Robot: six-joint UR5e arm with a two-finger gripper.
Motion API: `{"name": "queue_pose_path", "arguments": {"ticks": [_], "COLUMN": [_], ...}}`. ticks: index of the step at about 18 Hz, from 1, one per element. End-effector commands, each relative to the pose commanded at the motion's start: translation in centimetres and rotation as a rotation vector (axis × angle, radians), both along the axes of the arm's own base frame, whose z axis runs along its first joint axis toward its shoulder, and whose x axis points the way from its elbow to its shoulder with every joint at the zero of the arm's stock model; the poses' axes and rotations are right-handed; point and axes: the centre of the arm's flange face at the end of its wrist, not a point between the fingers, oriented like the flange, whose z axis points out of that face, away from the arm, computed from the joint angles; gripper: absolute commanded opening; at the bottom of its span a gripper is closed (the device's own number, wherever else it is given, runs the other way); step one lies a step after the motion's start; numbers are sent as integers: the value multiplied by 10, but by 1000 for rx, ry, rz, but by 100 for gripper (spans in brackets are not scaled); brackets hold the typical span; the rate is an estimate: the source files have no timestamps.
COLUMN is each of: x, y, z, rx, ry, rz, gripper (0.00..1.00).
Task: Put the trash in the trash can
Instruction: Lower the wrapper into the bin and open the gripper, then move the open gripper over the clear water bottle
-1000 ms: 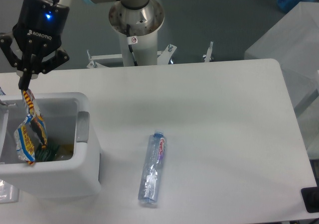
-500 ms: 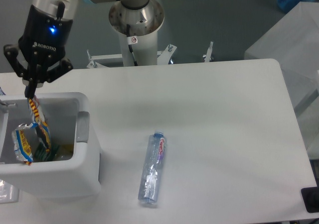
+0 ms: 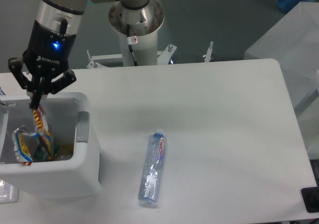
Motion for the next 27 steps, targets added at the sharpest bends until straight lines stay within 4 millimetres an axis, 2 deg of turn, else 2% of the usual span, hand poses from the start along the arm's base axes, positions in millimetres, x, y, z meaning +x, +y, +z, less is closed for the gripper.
{"name": "queue_pose_path", "arguments": {"ticks": [2, 3, 4, 6, 8, 12, 14, 17, 20, 23, 25, 27], "x": [-5, -7, -9, -17, -39, -120, -152, -194, -214, -254, -266, -279], "y": [-2, -5, -7, -10, -17, -48, -58, -75, -69, -70, -65, -61], "z": [-1, 1, 1, 4, 2, 1, 0, -16, -44, -71, -82, -103], "rx": [-25, -37, -48, -53, -58, -45, -13, 41, 4, -34, -59, -113], "ry": [39, 59, 82, 100, 99, 102, 131, 181, 154, 140, 146, 181], "rz": [31, 46, 63, 88, 126, 281, 332, 405, 412, 440, 451, 443], "gripper": [90, 97, 100, 100, 100, 100, 100, 100, 100, 100, 100, 100]}}
